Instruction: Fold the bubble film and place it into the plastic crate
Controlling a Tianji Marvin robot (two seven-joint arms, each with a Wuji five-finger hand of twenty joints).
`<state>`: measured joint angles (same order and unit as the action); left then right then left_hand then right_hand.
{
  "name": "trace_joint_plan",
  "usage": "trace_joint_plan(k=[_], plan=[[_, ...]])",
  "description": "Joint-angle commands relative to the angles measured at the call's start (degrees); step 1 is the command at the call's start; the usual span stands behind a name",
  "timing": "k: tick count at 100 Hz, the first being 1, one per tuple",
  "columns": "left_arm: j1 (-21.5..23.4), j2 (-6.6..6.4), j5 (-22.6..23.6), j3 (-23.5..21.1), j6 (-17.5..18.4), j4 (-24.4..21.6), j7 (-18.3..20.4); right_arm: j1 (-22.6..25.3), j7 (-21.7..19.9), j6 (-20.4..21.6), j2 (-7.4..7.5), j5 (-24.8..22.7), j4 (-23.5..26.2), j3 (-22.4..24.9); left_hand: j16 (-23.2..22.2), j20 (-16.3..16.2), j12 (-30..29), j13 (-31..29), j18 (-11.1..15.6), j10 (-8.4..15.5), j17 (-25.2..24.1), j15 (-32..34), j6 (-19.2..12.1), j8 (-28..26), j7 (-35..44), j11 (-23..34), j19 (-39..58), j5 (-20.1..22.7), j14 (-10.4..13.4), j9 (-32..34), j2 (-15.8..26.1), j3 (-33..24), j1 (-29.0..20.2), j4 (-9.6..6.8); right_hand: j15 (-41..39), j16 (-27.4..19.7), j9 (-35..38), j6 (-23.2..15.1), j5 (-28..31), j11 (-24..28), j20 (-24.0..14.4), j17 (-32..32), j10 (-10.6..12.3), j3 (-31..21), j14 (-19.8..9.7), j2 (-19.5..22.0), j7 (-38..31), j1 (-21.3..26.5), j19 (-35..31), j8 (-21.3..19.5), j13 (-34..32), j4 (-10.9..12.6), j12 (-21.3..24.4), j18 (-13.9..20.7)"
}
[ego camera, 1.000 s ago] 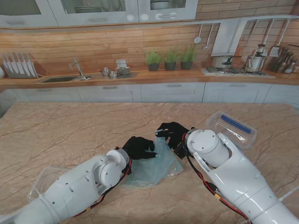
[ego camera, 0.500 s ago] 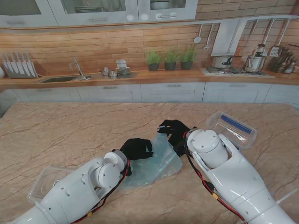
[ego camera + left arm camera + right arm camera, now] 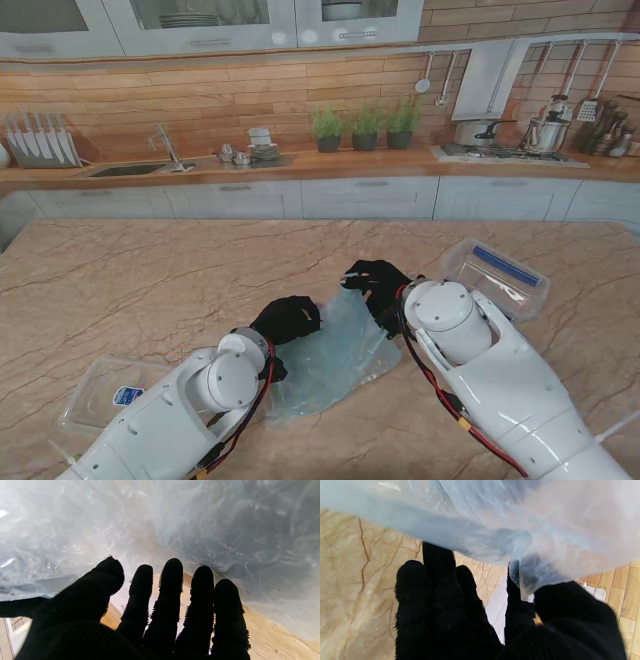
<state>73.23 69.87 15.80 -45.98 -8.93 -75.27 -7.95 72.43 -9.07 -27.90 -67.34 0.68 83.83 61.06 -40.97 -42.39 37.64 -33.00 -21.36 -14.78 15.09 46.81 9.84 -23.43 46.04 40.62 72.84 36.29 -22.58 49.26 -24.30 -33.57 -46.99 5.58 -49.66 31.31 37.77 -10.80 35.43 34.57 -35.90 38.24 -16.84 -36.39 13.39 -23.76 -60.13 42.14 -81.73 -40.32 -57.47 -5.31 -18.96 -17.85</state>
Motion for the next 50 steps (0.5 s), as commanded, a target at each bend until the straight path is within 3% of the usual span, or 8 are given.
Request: trace_joint_plan(k=[1, 27, 50], plan=[[0.85, 0.87, -0.10, -0.33, -0.37, -0.82, -0.01, 0.03, -0.04, -0.04, -0.38, 0.18, -0.20, -0.29, 0.11, -1.29, -0.80, -1.95, -1.58, -0.51, 1.22, 1.85, -1.20, 1.18, 2.60, 0.49, 3.17, 1.26, -1.31, 1.96, -2.31, 0.14, -2.54, 1.95, -1.23, 0.16, -1.07, -1.66, 0.01, 1.13, 0.48, 0.10, -0.22, -1.77, 1.48, 1.61, -0.77, 2.63, -2.78, 0.06, 0.28, -1.51, -0.11, 3.48], [3.32, 1.64, -7.21, -3.79, -2.92, -4.21, -0.29, -0.01, -0.17, 0.04, -0.47, 0.82, -0.47, -0.60, 0.43, -1.60, -2.55, -5.59, -3.30, -1.37, 5.36, 3.97, -1.26, 2.92, 5.06, 0.08, 5.29, 3.74, -2.78, 5.92, 0.83, -0.02, -4.50, 1.92, -1.02, 0.13, -1.15, -1.66, -0.08, 1.16, 0.40, -0.22, -0.18, -1.78, 1.63, 1.66, -0.76, 2.63, -2.49, 0.03, 0.64, -1.53, -0.10, 3.40], [4.93, 1.58, -9.69, -5.96, -3.22, -6.57, -0.27, 0.03, -0.14, 0.30, -0.48, 0.90, -0.49, -0.63, 1.42, -1.11, -4.15, -5.43, -4.36, -2.65, 5.47, 4.14, 0.12, 3.97, 4.34, -1.23, 5.30, 4.21, -4.01, 6.24, 4.03, 4.76, -4.44, 1.30, -0.93, 0.15, -1.31, -1.74, -0.08, 1.12, 0.32, -0.36, -0.14, -1.75, 1.63, 1.70, -0.75, 2.59, -2.33, -0.01, 0.78, -1.53, -0.07, 3.28]])
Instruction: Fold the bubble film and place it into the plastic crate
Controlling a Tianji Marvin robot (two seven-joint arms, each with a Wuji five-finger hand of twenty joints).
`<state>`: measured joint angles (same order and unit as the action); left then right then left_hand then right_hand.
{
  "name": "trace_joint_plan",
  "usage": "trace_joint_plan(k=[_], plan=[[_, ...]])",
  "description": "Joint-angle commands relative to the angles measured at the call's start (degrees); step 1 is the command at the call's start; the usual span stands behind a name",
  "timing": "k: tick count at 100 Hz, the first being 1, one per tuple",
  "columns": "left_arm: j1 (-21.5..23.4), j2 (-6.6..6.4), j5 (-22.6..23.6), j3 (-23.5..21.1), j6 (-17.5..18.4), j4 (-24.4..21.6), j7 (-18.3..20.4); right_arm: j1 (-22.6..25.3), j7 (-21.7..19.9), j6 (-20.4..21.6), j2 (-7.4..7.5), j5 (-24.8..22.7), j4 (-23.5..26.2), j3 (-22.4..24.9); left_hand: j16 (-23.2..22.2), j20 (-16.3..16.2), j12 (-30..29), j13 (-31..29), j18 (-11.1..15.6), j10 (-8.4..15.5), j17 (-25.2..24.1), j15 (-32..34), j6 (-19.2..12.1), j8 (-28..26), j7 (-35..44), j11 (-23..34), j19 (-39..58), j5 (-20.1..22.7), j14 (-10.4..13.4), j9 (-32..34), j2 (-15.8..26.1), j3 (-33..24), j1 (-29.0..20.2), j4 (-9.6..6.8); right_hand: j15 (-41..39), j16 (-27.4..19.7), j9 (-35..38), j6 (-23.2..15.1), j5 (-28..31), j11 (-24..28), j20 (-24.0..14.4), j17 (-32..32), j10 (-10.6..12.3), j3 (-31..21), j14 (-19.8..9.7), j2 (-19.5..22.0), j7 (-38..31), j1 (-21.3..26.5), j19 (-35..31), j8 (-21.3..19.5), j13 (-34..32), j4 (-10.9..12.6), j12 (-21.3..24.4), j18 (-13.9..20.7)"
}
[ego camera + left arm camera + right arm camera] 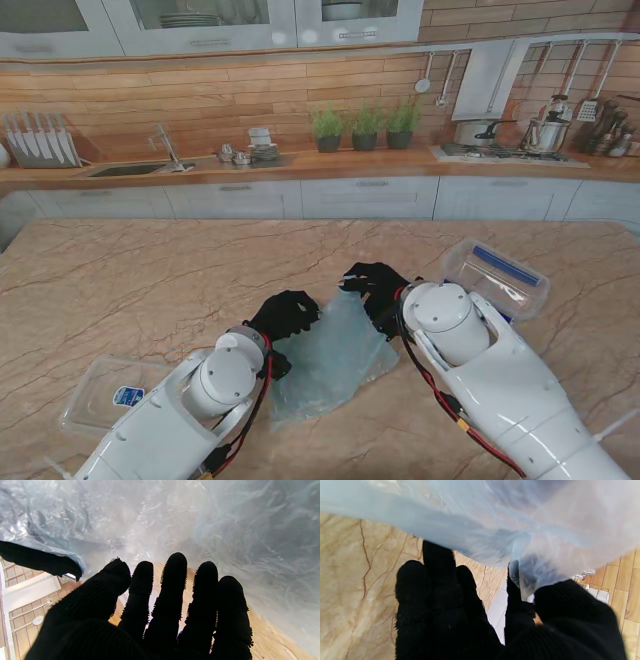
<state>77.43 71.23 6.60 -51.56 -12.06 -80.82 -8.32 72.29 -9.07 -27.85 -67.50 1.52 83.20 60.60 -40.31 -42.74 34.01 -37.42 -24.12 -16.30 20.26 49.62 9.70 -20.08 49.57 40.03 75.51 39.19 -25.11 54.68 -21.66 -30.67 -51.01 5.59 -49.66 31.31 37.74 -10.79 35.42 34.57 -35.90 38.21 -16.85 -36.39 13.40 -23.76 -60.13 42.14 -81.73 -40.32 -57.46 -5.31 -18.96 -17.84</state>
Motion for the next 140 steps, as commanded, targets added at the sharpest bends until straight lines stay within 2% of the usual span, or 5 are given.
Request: trace_joint_plan(k=[1, 33, 58, 117, 140], plan=[[0.80, 0.21, -0.59, -0.47, -0.08, -1.14, 0.11, 0.17, -0.14, 0.27, -0.31, 0.06, 0.13, -0.16, 0.84, -0.70, -0.71, -0.89, -1.75, -1.27, 0.18, 1.25, 0.42, 0.68, 0.46, -0.91, 2.52, 1.38, -1.59, 0.76, 1.72, 2.31, -0.20, 1.12, -0.93, 0.15, -1.23, -1.77, -0.08, 1.13, 0.31, -0.33, -0.18, -1.74, 1.61, 1.65, -0.74, 2.60, -2.33, -0.01, 0.77, -1.53, -0.07, 3.27], [2.33, -2.90, -1.05, -3.37, -6.62, -6.67, 10.13, 0.14, -0.17, 0.48, -0.28, -0.20, 0.09, -0.29, 1.66, -1.20, -3.16, 1.90, -4.30, -5.11, -1.66, -0.38, 5.49, -4.04, -10.63, -5.17, 0.85, 2.75, -5.19, -1.51, 16.27, 23.20, -0.22, -3.83, -0.82, 0.16, -1.50, -1.84, -0.08, 1.06, 0.22, -0.63, -0.16, -1.70, 1.67, 1.69, -0.73, 2.59, -2.12, -0.04, 0.98, -1.50, -0.03, 3.27], [0.22, -3.15, -5.25, -2.04, -12.66, -5.23, 14.79, 0.05, -0.33, 0.75, -0.25, -0.19, -0.04, -0.47, 4.58, 0.26, -6.00, 7.88, -6.56, -8.70, -7.19, -5.20, 9.21, -1.47, -17.28, -10.13, -2.82, -0.39, -8.28, -6.51, 24.01, 32.43, 3.72, -3.42, -0.78, 0.19, -1.51, -1.88, -0.09, 1.08, 0.12, -0.81, -0.20, -1.69, 1.75, 1.75, -0.72, 2.59, -2.05, -0.05, 1.20, -1.47, -0.03, 3.20], [-0.96, -1.40, -22.23, -5.01, -15.99, -1.17, 18.35, 0.42, -1.10, 1.04, -0.60, 3.42, 0.42, -2.04, 11.09, 11.92, -12.50, 19.62, -7.47, -11.12, -17.78, -18.41, 13.17, 4.26, -32.09, -21.30, -19.56, -5.19, -7.51, -18.24, 22.09, 32.28, 20.44, -4.26, 8.12, -1.61, -1.95, -3.45, -0.22, -0.37, 2.32, -11.55, 0.02, -1.36, 3.63, 1.09, 1.15, 1.77, 11.70, 1.67, 9.23, -0.66, 0.60, -2.47], [-0.93, -1.24, -25.33, -6.17, -16.65, -0.60, 19.43, -0.10, -3.86, 1.93, -0.30, 5.40, -0.45, -3.78, 12.79, 16.87, -15.62, 22.29, -7.71, -11.58, -19.65, -22.61, 14.41, 7.48, -40.79, -24.94, -26.40, -5.24, -6.87, -22.78, 20.78, 32.09, 22.62, -4.61, 15.87, -3.46, -5.52, 0.24, -6.45, -3.60, 2.13, -16.85, 0.55, 5.78, 5.50, 1.95, 11.57, -4.28, 18.94, 13.68, 15.73, 1.78, 1.84, -4.19]])
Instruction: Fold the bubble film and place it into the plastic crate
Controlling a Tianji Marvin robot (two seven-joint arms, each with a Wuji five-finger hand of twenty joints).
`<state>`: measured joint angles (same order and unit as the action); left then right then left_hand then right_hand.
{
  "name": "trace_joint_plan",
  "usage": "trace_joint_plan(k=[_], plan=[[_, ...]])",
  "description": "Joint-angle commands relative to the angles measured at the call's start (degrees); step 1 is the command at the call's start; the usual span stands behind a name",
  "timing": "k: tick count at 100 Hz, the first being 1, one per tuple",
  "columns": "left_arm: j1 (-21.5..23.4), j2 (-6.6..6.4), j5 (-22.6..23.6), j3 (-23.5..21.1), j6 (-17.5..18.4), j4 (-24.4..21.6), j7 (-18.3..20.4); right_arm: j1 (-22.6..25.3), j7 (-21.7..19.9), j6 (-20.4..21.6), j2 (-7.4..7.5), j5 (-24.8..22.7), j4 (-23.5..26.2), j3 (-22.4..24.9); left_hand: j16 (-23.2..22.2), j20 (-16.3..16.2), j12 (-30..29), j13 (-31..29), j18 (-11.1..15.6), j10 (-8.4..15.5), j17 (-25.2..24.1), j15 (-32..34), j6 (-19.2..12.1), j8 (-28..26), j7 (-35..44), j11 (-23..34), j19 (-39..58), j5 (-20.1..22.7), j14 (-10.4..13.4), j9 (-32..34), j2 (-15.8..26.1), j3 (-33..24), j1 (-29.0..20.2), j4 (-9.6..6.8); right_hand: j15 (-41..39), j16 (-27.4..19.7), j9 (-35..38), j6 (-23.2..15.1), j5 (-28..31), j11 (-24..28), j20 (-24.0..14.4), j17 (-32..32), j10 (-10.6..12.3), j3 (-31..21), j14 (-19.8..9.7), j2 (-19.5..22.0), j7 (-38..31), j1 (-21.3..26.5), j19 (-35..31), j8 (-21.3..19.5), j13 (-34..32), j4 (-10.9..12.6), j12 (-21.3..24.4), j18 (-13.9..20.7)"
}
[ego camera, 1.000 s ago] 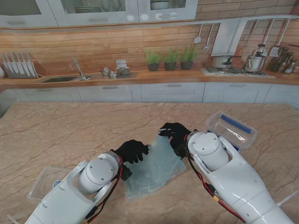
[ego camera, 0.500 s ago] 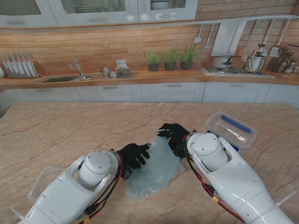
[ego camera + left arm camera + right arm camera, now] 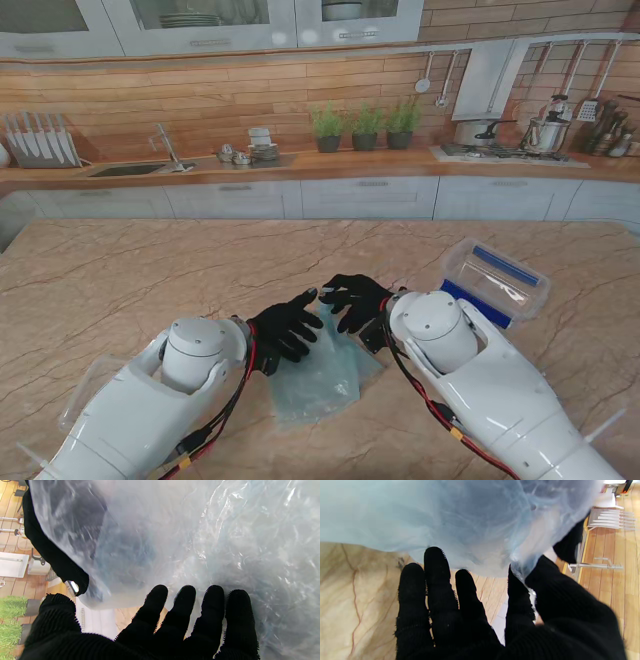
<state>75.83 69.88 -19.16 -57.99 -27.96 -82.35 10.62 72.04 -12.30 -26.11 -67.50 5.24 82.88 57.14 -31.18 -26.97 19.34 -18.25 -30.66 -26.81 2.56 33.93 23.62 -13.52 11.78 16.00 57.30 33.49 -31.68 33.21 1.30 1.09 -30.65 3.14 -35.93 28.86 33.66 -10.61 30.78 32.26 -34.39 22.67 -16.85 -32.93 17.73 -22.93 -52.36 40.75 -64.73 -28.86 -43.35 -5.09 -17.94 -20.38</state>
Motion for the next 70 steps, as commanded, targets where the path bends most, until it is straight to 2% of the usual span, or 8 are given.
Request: trace_joint_plan(k=[1, 5, 8, 10, 12, 40, 49, 70], plan=[[0.65, 0.10, 0.42, 0.26, -0.78, 0.94, 0.56, 0.13, -0.75, 0.19, -0.30, 1.90, -0.17, -0.35, 3.67, 1.12, -0.99, 3.19, -1.15, -1.05, -2.00, -6.97, 0.51, 0.94, -3.15, -0.97, -8.22, 0.44, -0.23, -1.43, -2.28, 0.34, 2.26, -2.16, 2.60, -1.12, -1.56, 0.28, -1.72, -1.48, 0.41, -1.45, 0.52, 2.45, 1.29, 1.24, 5.32, -3.29, 2.31, 1.53, 1.88, 1.72, 0.88, -1.68], [0.61, 0.05, 0.32, 0.27, -0.77, 1.00, 0.81, 0.06, -1.18, 0.19, -0.31, 2.64, -0.31, -0.45, 3.64, 1.37, -1.18, 3.18, -1.25, -1.01, -1.98, -7.16, 0.53, 1.06, -4.61, -1.01, -8.45, 1.06, -0.12, -1.56, -2.75, 0.22, 2.26, -2.25, 4.11, -1.55, -2.42, 1.75, -1.61, -2.16, 0.03, -2.45, 0.61, 2.64, 1.65, 1.73, 11.04, -5.36, 3.78, -0.40, 3.33, 2.28, 1.07, -1.87], [0.58, 0.03, 0.24, 0.26, -0.76, 1.04, 0.95, -0.01, -1.56, 0.32, -0.28, 3.03, -0.46, -0.56, 3.60, 1.42, -1.22, 3.09, -1.37, -0.98, -1.91, -7.16, 0.57, 1.06, -5.11, -1.00, -8.44, 1.30, -0.01, -1.60, -3.03, 0.22, 2.22, -2.26, 4.69, -1.77, -2.88, 2.01, -1.72, -2.44, 0.02, -2.79, 0.73, 2.79, 1.67, 2.02, 12.77, -6.22, 4.29, -0.77, 3.85, 2.65, 1.15, -1.87], [0.56, 0.02, 0.18, 0.25, -0.79, 1.05, 1.02, -0.07, -1.83, 0.46, -0.25, 3.20, -0.59, -0.64, 3.58, 1.42, -1.24, 3.08, -1.40, -0.98, -1.91, -7.16, 0.61, 1.06, -5.34, -0.99, -8.43, 1.39, -0.01, -1.63, -3.28, 0.25, 2.19, -2.26, 5.59, -2.04, -3.58, 2.32, -2.08, -2.89, -0.34, -3.35, 0.78, 3.17, 1.74, 2.59, 16.25, -7.50, 5.12, -3.88, 4.91, 3.52, 1.20, -1.89], [0.55, 0.02, 0.11, 0.24, -0.81, 1.06, 1.09, -0.13, -2.06, 0.62, -0.22, 3.34, -0.71, -0.71, 3.56, 1.43, -1.25, 3.08, -1.40, -0.90, -1.91, -7.17, 0.64, 1.05, -5.53, -0.99, -8.41, 1.43, -0.01, -1.66, -3.60, 0.26, 2.13, -2.27, 6.21, -2.31, -3.94, 2.32, -2.52, -3.12, -0.21, -3.66, 0.80, 3.47, 1.74, 2.66, 17.09, -7.88, 5.70, -4.13, 5.45, 3.64, 1.26, -1.97], [0.20, -0.26, 0.41, 0.63, -0.30, 1.41, 2.08, 0.25, -3.12, 2.66, -0.15, 5.22, -1.15, -0.46, 3.00, 1.17, -1.21, 1.62, -1.74, -0.50, -0.94, -6.52, 0.42, 0.63, -6.69, -0.20, -7.58, 1.96, 0.25, -1.35, -9.27, -0.32, -1.30, -2.62, 11.40, -4.79, -8.63, 3.09, -12.57, -5.84, 1.14, -5.66, 1.32, 6.27, 1.92, 1.79, 23.32, -11.32, 10.71, -1.69, 9.54, 3.72, 2.23, -1.92], [-0.20, -0.53, 1.65, 1.25, 0.01, 1.61, 2.65, 0.94, -2.55, 4.05, -0.35, 6.17, -0.84, 0.02, 2.70, 0.88, -1.08, 0.45, -1.83, -0.28, -0.27, -5.88, 0.30, 0.43, -6.63, 0.55, -6.95, 2.64, 0.21, -0.64, -12.93, -0.93, -4.89, -2.83, 11.93, -5.17, -9.97, 3.15, -14.93, -6.34, 1.33, -5.60, 1.36, 6.46, 1.84, 1.54, 24.04, -11.84, 11.47, -1.15, 9.52, 3.74, 2.49, -1.65], [-1.09, -0.96, 4.16, 2.64, 1.35, 2.38, 3.48, 3.43, -1.07, 6.60, -0.73, 9.73, 1.58, 1.99, 2.18, 0.26, -0.80, -1.88, -1.24, 0.74, 0.72, -4.33, -1.29, -0.38, -6.06, 2.44, -5.81, 4.04, 0.79, 0.69, -16.58, -2.11, -11.12, -2.94, 11.77, -5.44, -12.18, 3.20, -17.71, -6.58, 1.36, -4.66, 1.61, 6.35, 1.21, 1.94, 23.34, -12.74, 12.65, -0.08, 8.75, 3.81, 2.93, -0.58]])
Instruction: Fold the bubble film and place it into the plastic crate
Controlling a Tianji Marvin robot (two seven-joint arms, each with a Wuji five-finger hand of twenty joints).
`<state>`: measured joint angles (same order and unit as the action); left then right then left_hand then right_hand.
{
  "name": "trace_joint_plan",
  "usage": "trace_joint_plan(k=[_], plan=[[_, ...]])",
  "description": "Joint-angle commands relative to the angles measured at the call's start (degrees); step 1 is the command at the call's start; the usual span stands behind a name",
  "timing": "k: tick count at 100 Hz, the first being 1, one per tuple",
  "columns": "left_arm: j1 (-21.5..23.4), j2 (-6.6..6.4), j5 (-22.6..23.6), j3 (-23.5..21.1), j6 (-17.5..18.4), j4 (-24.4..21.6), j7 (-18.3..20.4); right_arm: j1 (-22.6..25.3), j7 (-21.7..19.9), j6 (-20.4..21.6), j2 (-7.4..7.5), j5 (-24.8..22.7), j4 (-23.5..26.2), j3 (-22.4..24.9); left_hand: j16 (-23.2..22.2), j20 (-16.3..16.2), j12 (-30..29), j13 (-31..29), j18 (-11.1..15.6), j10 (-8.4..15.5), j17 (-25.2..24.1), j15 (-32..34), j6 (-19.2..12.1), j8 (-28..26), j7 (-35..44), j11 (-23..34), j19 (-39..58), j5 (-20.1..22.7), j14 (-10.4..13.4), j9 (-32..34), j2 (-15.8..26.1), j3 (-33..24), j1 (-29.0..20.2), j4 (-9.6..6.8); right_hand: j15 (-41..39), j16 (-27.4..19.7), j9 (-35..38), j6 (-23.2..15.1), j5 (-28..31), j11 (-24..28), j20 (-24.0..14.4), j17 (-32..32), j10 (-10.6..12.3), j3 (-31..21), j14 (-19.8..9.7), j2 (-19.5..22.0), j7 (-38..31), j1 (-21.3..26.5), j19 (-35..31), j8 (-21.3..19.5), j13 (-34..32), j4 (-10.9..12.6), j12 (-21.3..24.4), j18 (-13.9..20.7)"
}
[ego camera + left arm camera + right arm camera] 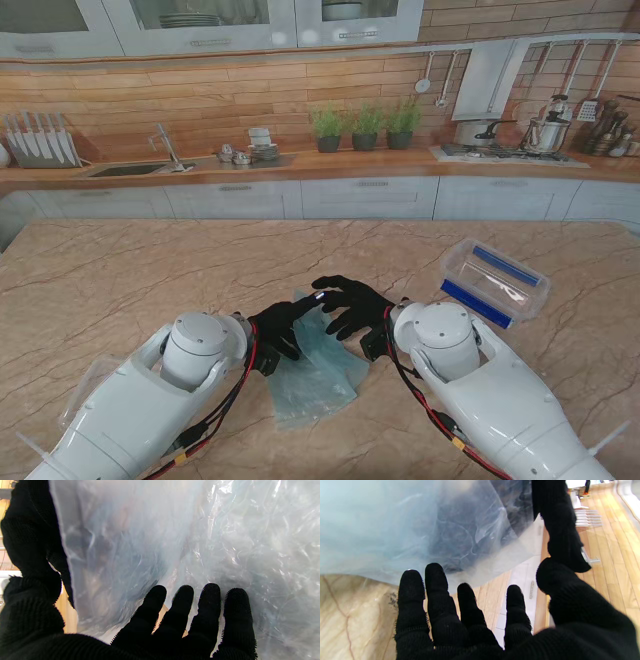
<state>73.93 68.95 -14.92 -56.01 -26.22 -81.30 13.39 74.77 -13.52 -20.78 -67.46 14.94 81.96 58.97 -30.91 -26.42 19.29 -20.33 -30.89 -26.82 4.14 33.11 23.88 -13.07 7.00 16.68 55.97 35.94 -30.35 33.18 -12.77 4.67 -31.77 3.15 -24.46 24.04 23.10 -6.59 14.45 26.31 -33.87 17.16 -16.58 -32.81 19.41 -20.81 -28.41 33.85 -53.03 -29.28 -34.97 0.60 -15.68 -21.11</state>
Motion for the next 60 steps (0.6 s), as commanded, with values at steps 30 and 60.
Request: trace_joint_plan(k=[30, 60], plan=[[-1.05, -1.26, 1.86, 2.13, -0.30, 2.33, 4.87, 4.42, 2.87, 5.65, -0.95, 2.01, 6.65, 1.84, 2.10, -0.66, -1.08, -1.64, -0.35, 2.57, -0.24, -2.56, -4.14, -2.97, -2.22, 3.04, -4.55, -1.55, 0.93, -0.33, -7.68, -17.83, -17.39, -2.72, 2.58, -1.53, -3.78, -0.55, -2.35, -1.74, 1.44, 0.57, 1.09, 6.36, -3.76, 0.47, -1.76, -6.41, 4.88, 1.96, 2.10, -1.78, 1.52, 1.70], [-1.75, -1.64, 3.13, 2.82, -1.63, 2.15, 5.73, 6.01, 3.26, 7.57, -0.26, -0.62, 9.13, 3.46, 1.86, -0.59, -0.08, -2.45, 1.64, 4.17, 0.42, -2.02, -5.79, -3.26, -2.10, 4.70, -4.47, -2.18, 2.68, -0.83, -7.93, -41.47, -20.11, -4.13, 3.94, -1.86, -3.33, -0.77, -1.65, -1.78, 0.96, -1.11, 1.70, 6.65, -4.37, 1.43, -2.09, -6.84, 6.65, 2.49, 4.38, -1.67, 1.63, 0.91]])
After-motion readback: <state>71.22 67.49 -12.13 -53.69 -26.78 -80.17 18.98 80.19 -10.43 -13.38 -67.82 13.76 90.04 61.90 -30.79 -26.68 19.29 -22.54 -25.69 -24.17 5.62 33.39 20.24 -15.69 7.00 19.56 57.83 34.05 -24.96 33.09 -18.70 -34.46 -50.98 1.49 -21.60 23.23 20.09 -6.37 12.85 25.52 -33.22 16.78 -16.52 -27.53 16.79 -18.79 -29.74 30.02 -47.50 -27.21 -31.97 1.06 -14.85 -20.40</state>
